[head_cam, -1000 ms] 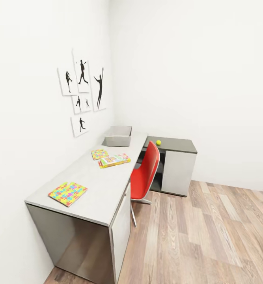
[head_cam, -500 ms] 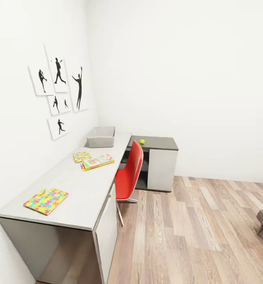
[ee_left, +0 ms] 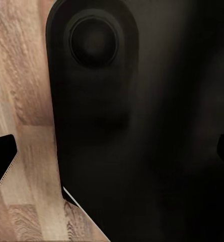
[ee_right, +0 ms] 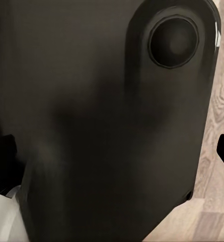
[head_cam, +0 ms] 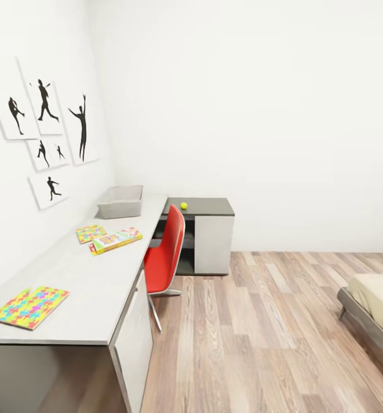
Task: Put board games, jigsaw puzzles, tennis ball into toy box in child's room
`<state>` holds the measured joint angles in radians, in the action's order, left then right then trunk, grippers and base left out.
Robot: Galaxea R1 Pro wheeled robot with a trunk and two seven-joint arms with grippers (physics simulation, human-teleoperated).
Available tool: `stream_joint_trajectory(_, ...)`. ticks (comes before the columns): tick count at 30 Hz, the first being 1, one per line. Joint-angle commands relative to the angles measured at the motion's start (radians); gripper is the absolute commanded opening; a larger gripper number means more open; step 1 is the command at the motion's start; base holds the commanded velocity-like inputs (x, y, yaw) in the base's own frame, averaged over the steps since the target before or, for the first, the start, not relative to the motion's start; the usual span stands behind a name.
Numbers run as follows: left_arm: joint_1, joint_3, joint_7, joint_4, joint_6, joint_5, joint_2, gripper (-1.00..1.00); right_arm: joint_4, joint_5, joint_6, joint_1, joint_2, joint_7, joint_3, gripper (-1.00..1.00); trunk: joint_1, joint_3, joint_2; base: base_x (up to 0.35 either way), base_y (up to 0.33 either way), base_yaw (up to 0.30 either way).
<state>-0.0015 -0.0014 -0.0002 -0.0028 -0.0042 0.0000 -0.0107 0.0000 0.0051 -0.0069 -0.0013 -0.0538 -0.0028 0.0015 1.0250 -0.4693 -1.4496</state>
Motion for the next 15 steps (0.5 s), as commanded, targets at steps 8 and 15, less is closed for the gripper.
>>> stream_joint_trajectory(8,0.0,0.0,0.0,0.0,0.0,0.0,0.0,1.0,0.0,-0.002,-0.001,0.0,0.0,0.0,0.0,1.0,0.0,-0.001,0.0,0.0,0.0,-0.276)
stream_joint_trajectory(15,-0.001,0.0,0.0,0.0,0.0,0.0,0.0,1.0,0.0,-0.003,-0.001,0.0,0.002,0.0,0.0,1.0,0.0,-0.001,0.0,0.0,0.0,-0.276)
